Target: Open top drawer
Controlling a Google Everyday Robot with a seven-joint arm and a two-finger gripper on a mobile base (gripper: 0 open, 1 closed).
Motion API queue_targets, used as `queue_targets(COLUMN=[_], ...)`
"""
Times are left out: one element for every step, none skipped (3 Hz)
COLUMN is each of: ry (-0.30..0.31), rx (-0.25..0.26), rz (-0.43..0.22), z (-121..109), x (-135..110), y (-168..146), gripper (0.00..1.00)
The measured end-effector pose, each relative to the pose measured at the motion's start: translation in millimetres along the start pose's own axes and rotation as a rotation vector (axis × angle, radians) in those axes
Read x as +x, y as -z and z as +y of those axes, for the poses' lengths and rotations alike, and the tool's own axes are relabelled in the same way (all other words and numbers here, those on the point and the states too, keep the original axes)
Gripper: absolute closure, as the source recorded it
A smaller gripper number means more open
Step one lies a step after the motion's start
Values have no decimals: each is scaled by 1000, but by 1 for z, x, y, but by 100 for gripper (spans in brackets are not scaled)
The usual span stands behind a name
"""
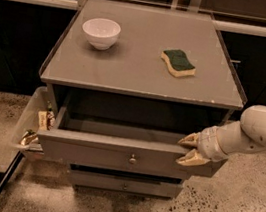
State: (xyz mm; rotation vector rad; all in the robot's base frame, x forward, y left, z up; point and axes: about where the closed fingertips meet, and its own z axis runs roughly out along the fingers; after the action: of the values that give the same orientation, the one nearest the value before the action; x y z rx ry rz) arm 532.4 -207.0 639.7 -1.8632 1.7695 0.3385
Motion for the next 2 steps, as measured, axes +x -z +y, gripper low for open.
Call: queue_targets(ry=[-34, -52], rx=[-20, -24], rz=[-28, -38], z=[10, 22], x=[13, 22], y=[-4, -1], gripper=[11, 11])
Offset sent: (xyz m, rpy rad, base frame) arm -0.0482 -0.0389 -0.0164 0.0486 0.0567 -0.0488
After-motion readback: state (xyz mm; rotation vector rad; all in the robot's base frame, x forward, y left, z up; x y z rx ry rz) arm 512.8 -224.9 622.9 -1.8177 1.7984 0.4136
